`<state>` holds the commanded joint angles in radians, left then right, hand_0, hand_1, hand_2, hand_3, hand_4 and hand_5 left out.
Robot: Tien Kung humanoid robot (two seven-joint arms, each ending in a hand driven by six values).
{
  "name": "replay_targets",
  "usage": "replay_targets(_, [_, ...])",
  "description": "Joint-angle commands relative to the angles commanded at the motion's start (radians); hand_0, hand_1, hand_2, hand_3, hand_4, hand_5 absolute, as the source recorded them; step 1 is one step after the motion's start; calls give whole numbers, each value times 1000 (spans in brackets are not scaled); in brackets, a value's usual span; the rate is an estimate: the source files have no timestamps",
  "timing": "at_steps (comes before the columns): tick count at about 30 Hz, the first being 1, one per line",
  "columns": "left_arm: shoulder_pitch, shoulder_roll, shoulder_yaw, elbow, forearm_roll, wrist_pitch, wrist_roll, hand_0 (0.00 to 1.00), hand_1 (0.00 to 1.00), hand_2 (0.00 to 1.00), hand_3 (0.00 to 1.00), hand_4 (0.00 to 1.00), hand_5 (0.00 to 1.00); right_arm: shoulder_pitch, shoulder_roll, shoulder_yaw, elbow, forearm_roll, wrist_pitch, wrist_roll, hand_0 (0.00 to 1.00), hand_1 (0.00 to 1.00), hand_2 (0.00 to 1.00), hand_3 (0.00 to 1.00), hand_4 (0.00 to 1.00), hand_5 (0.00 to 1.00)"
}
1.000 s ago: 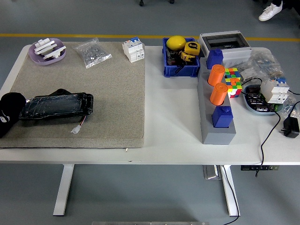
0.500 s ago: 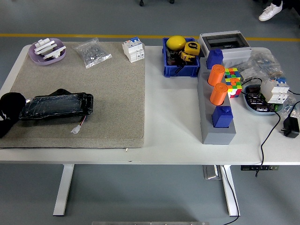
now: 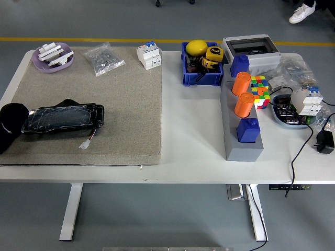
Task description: Pick the rag up,wipe the panel,place it on the desk
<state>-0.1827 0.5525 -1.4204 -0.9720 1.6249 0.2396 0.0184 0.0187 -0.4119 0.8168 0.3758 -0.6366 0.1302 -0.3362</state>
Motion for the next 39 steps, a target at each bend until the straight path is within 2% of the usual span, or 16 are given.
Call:
replay_targets(4, [1,-22,-28,14,-95,39,-75,364,665,636,611,854,223,1,-1,-7,1,3,0,0,740,628,725,749,998,584])
replay_targets(5, [1,-29,-41,17,-113,50,-95,371,650,597,580,822,219,1,-1,-8,1,3,0,0,740,627,725,749,998,583])
replay_targets(7, [1,-39,-58,21,-151,62,-128,371,650,597,580,822,219,2,0,-8,1,3,0,-1,740,627,725,749,998,583])
replay_targets(11, [0,-60,-98,21,-229,71,-183,371,650,597,580,822,219,2,2,-4,2,2,-1,-1,740,627,725,749,998,583])
replay_targets(12, [-2,-66,-107,22,-245,70,-193,388,615,584,573,810,213,2,2,-2,2,2,-1,-1,740,627,725,748,998,583])
replay_targets(14, [-7,-79,-123,25,-288,64,-214,388,615,584,573,810,213,2,5,-1,2,2,-1,-1,740,627,725,748,998,583])
replay_targets(19, [-18,-103,-140,27,-327,55,-235,390,608,580,573,805,210,4,9,-3,2,5,-1,-1,741,627,725,748,998,584])
replay_targets(24, [-22,-124,-141,31,-329,48,-240,391,607,578,572,804,206,5,11,-14,3,10,0,-2,740,628,725,748,998,585])
replay_targets(34, [-11,-152,-144,40,-316,42,-254,390,603,577,574,779,190,3,13,-21,4,11,0,-4,740,627,725,749,998,585])
replay_targets(39, [-3,-164,-148,45,-351,30,-265,393,596,577,577,758,176,0,13,-22,3,10,0,-4,740,626,725,749,998,585])
